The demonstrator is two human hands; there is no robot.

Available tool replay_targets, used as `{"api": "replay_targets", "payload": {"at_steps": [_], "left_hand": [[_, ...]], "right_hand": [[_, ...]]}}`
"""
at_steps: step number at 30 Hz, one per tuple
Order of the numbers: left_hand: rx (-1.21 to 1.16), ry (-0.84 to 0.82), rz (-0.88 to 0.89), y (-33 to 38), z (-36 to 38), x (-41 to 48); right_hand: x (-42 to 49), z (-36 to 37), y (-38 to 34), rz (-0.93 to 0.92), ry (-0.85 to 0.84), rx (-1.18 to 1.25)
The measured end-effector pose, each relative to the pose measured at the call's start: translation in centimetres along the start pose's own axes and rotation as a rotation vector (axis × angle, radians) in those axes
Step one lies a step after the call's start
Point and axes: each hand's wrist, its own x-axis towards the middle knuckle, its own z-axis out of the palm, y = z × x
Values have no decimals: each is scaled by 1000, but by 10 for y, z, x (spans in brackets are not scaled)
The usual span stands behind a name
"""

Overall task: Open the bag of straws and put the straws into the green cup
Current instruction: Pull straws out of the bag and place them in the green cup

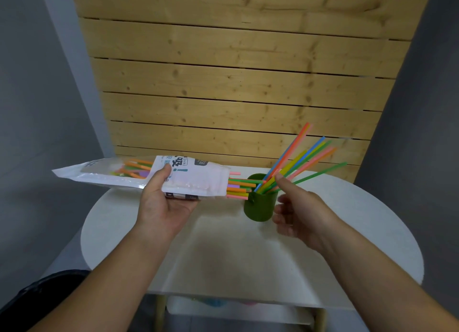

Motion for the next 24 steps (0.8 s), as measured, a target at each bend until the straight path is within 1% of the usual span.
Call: {"api": "replay_targets", "payload": {"at_steps": [2, 4, 6, 8, 13, 20, 24], "left_hand": [[-1, 1, -6, -1, 1, -1], [3, 0, -10, -2, 1, -1], [11, -6, -14, -2, 1, -1], [21, -10, -20, -3, 2, -1], [18, -4, -24, -3, 1, -2], [1, -1, -15, 4, 0, 0], [2, 5, -18, 3, 0, 0]], "right_hand": [[-2, 11, 4, -236, -26, 9], [-4, 19, 4, -457, -20, -73], [-5, 24, 4, -547, -18, -171], [-5, 27, 4, -549, -3, -183], [-4, 26, 0, -470, -15, -130], [10, -1, -1, -505, -5, 17], [16, -6, 3, -474, -41, 136]]}}
